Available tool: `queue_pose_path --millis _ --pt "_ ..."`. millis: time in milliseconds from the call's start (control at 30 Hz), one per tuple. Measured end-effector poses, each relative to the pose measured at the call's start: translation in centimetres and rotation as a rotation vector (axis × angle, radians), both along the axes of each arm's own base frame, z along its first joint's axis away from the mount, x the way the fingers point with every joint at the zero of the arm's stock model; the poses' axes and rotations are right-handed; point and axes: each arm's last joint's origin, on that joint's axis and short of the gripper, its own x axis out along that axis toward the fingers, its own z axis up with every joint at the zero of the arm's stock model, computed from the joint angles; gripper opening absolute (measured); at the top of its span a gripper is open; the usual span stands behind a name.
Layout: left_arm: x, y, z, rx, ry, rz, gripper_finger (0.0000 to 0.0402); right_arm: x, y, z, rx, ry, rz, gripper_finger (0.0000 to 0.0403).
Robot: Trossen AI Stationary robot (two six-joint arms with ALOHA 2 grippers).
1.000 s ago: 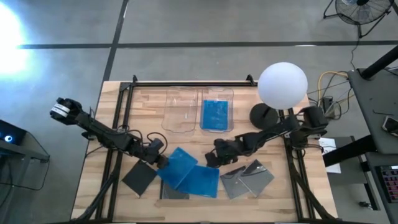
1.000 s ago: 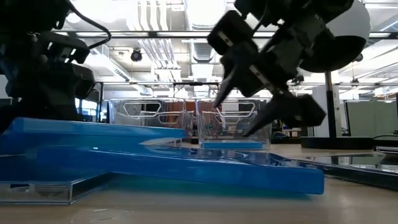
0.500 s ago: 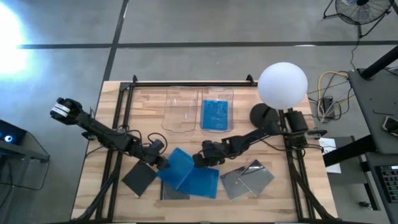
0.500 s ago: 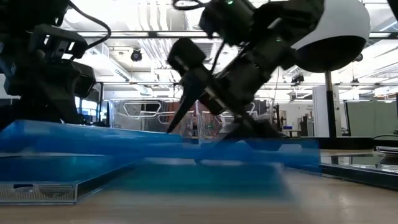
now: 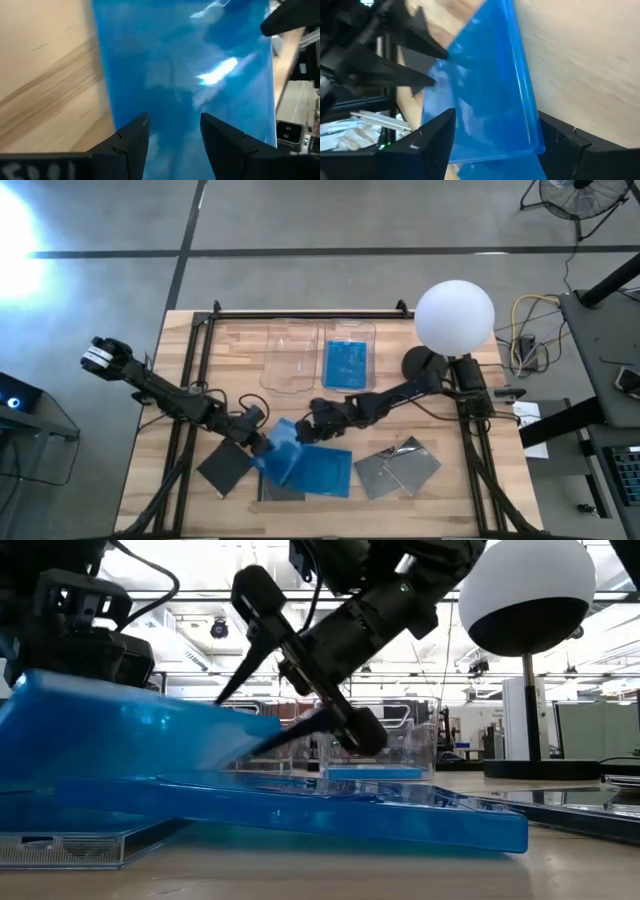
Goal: Pick & place jewel cases by type
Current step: Put the left blue cd case into the right transparent bin
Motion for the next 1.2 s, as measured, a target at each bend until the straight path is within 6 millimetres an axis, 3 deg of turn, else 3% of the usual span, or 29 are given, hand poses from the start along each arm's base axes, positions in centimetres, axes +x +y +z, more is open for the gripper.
queue_pose_path --millis 167,467,633,833,967,1100,1200 --pt "0.2 0.0 0.2 0.034 -0.034 0.002 0.016 0.2 -0.1 0.4 0.041 -0.006 0.041 0.0189" --pt "0.2 0.0 0.4 0.057 -0.057 -0.028 0.016 -0.1 0.0 0.4 0.148 0.026 0.078 0.0047" --pt "-0.2 0.0 1.6 0.014 -0.103 -0.057 0.016 -0.4 -0.1 2.0 0.106 -0.018 0.114 0.0032" --pt "-1.7 0.0 4.8 -0.074 -0.265 -0.102 0.016 -3.2 -0.5 6.9 -0.142 -0.03 0.203 0.0043" --pt "-3.0 0.4 7.1 -0.121 -0.4 -0.105 0.016 -5.9 -1.2 11.6 -0.42 -0.096 0.247 0.0042" --pt "-4.0 1.1 8.6 -0.095 -0.515 -0.067 0.016 -9.2 -2.6 16.5 -0.67 -0.133 0.192 0.0042" --pt "-4.4 1.6 9.2 -0.043 -0.572 -0.008 0.016 -11.4 -3.7 18.7 -0.877 -0.043 0.165 0.0042"
